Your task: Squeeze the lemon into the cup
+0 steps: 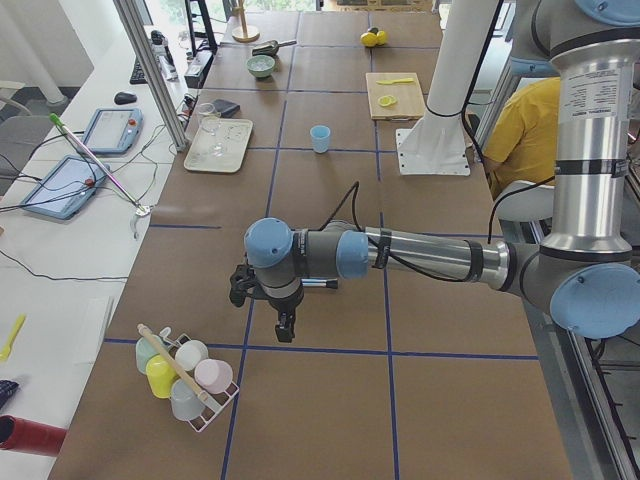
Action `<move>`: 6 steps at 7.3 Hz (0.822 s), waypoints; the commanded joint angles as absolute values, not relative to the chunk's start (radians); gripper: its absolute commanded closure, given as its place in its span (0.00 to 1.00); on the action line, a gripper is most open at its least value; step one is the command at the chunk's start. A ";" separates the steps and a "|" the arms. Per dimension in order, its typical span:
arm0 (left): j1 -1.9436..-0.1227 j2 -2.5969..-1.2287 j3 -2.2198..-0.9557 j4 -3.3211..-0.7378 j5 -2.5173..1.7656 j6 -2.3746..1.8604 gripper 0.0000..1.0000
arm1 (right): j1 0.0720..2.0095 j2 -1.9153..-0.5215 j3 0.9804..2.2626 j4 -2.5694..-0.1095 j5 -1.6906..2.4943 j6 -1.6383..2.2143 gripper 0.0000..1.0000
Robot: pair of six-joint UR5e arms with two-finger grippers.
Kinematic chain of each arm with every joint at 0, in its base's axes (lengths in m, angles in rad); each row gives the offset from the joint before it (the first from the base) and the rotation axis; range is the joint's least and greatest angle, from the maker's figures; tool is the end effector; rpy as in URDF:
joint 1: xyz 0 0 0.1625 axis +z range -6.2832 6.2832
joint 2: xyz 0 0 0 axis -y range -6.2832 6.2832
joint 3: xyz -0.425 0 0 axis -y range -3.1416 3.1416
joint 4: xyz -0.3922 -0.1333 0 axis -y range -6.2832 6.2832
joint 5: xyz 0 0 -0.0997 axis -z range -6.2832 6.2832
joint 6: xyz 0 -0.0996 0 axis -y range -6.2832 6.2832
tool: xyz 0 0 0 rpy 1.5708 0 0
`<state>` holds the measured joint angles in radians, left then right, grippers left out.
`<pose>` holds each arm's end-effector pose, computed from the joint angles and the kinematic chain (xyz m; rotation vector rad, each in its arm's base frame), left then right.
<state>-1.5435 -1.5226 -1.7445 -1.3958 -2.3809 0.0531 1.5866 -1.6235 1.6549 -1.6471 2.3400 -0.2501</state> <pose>-0.0484 -0.4663 0.6114 -0.0363 0.8106 0.0559 0.0714 -0.4649 0.6506 0.0598 -0.7694 -0.2053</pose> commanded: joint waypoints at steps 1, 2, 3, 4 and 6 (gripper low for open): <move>-1.545 -1.520 -1.738 -1.377 -2.381 0.055 0.00 | 1.586 -1.620 1.654 -1.648 2.339 -0.250 0.00; -1.545 -1.519 -1.738 -1.374 -2.381 0.098 0.00 | 1.586 -1.615 1.660 -1.651 2.339 -0.249 0.00; -1.545 -1.520 -1.730 -1.374 -2.381 0.112 0.00 | 1.585 -1.617 1.681 -1.655 2.336 -0.245 0.00; -1.545 -1.516 -1.730 -1.377 -2.382 0.115 0.00 | 1.566 -1.617 1.684 -1.657 2.338 -0.221 0.00; -1.546 -1.514 -1.732 -1.393 -2.381 0.120 0.00 | 1.542 -1.621 1.684 -1.654 2.336 -0.175 0.00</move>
